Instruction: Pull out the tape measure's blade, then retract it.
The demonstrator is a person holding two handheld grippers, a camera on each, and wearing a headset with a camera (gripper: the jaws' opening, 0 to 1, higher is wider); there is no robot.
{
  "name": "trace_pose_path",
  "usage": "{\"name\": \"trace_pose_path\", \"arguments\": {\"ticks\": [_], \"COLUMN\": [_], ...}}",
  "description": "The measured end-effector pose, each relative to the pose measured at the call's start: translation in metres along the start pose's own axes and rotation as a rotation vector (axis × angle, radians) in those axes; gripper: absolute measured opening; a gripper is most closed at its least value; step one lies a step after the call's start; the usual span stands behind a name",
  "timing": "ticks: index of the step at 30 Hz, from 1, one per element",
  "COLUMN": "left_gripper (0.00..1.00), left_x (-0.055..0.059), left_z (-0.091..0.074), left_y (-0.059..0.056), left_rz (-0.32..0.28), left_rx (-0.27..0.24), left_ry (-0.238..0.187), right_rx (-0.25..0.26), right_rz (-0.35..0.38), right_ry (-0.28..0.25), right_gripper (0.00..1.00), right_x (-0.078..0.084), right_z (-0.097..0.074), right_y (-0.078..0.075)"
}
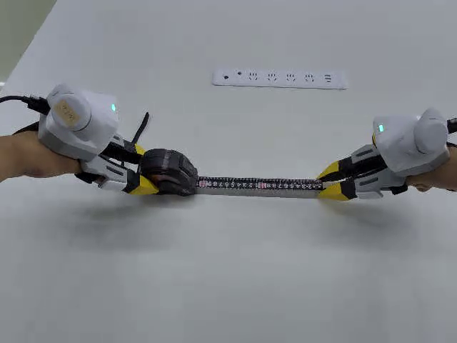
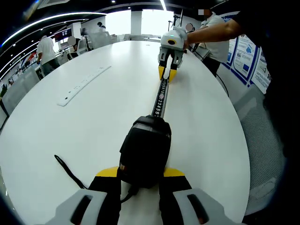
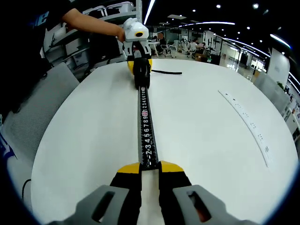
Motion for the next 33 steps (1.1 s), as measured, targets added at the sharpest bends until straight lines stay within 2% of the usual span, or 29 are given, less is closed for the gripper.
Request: {"name": "trace_pose_path", "arguments": {"ticks": [17, 25, 33], "left_gripper": [0.28, 0.29, 0.29], "left_x": [-0.001, -0.005, -0.006], "left_z": [-0.001, 0.0, 0.001], "left_y": [-0.002, -0.003, -0.002], "left_rz": [0.0, 0.004, 0.007], "left_rx": [-0.003, -0.008, -0.008], "left_ry": [0.006, 0.03, 0.025], "right_rx": [0.015, 0.02, 0.021], "right_rz": [0.009, -0.018, -0.028], "right_ry": [0.034, 0.068, 0.089], "right_gripper": [0.11, 0.12, 0.12], "right_x": [0.011, 0.008, 0.007], "right_z": [-0.016, -0.014, -0.011], "right_y": [0.001, 0.003, 0.002]}}
Point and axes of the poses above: the centre of the closed fingertips' face, and the gripper's own axes: z roughly forward along the fingers, y roughly to its left, x roughly out of its underside, the point moved 10 cm from there along -z, roughly backward along the fingers
